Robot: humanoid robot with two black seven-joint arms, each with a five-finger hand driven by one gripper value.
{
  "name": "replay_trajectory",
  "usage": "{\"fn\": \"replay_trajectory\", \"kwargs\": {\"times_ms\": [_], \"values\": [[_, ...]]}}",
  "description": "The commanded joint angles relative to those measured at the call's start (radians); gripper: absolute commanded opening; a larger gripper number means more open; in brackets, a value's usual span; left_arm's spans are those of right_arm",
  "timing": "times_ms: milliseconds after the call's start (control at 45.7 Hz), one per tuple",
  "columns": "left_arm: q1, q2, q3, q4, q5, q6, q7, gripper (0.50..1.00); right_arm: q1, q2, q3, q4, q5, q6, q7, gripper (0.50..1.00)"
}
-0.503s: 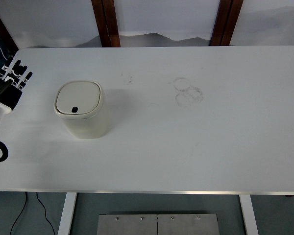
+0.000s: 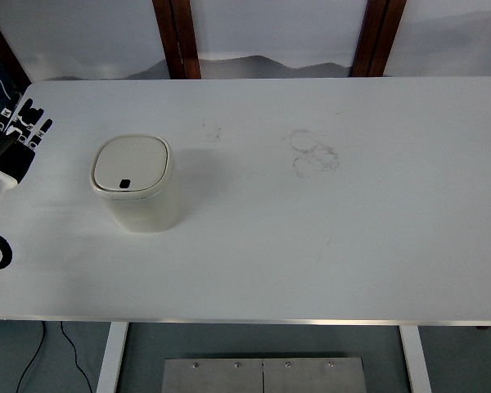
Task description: Open trash can
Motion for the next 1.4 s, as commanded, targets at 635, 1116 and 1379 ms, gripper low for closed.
{"fn": "replay_trajectory", "kwargs": {"times_ms": [635, 1116, 1379], "values": [[0.004, 0.022, 0.012, -0.001, -0.006, -0.014, 0.001, 1.0, 0.0, 0.0, 0.0, 0.0, 0.0, 0.0, 0.0, 0.995], [-0.025, 0.064, 0.061, -0.013, 0.0, -0.003, 0.001, 1.0, 0.0, 0.0, 0.0, 0.0, 0.0, 0.0, 0.0, 0.995], [-0.133, 0.138, 0.227, -0.043, 0.002, -0.003, 0.001, 1.0, 0.0, 0.0, 0.0, 0.0, 0.0, 0.0, 0.001, 0.995]]}}
